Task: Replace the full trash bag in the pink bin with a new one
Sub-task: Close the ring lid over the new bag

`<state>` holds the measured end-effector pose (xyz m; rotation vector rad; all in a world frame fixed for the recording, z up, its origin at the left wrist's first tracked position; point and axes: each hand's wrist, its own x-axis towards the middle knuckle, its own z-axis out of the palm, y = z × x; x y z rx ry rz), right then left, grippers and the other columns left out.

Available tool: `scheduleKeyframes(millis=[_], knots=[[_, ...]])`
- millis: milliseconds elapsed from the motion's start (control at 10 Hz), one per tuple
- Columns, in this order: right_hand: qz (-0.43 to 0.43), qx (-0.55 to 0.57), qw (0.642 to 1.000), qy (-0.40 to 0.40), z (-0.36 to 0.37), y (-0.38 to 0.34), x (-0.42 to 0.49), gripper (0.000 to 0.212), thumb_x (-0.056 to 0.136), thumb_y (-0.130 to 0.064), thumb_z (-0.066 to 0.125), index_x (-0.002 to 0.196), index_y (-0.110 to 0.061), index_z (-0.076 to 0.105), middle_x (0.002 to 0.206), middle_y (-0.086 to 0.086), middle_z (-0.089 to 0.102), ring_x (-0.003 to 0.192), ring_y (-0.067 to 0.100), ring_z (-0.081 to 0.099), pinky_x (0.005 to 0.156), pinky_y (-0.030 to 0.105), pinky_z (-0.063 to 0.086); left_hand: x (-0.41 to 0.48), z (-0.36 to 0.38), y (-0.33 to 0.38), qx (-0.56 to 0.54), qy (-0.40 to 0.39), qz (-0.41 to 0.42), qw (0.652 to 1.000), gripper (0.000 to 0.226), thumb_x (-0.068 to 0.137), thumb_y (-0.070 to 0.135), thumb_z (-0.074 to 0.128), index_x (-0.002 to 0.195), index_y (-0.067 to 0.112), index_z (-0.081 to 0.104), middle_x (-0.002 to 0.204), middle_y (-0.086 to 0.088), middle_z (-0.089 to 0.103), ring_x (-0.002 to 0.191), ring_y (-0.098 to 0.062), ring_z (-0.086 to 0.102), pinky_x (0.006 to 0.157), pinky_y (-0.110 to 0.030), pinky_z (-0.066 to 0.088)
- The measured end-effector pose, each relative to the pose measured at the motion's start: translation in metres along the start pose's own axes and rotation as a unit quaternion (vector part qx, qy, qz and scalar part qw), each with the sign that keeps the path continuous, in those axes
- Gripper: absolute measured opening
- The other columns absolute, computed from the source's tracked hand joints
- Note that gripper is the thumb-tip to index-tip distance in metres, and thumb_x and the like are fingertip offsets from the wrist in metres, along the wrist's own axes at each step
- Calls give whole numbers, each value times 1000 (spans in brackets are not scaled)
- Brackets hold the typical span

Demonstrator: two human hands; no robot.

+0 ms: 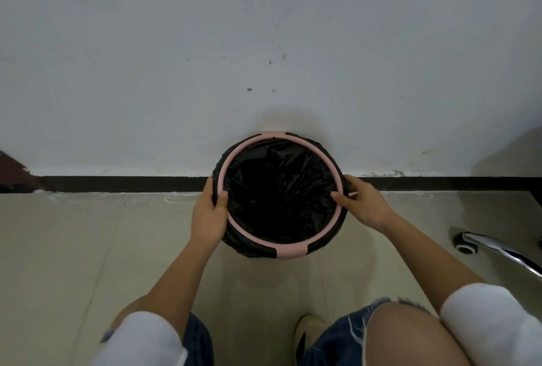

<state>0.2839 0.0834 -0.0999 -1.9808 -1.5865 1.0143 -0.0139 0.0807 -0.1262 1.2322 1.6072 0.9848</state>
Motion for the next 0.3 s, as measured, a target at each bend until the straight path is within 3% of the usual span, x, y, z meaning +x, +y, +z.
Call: scheduleKeyframes(millis=[100, 200, 300], knots=[[24, 32, 996, 78, -14, -16, -6, 52, 90, -42, 55, 133, -12, 49, 116, 4, 62, 108, 20, 58, 91, 31, 43, -6, 5, -3, 46, 21, 31, 998, 40, 100, 33, 33, 139, 27, 39, 128, 5, 57, 113, -18, 55, 90, -30, 42], [-40, 115, 976, 182, -39, -56, -18, 33, 95, -39, 48, 113, -16, 61, 104, 1, 66, 95, 16, 61, 93, 41, 50, -5, 6, -5, 45, 34, 49, 997, 38, 100, 37, 33, 133, 23, 44, 118, 9, 56, 106, -14, 55, 84, -27, 39], [-170, 233, 917, 275, -92, -114, -43, 18, 94, -36, 50, 86, -29, 64, 83, -9, 68, 79, 10, 66, 77, 33, 57, -1, 7, -4, 48, 47, 23, 998, 38, 99, 38, 33, 130, 20, 47, 115, 6, 57, 102, -15, 56, 82, -28, 39]])
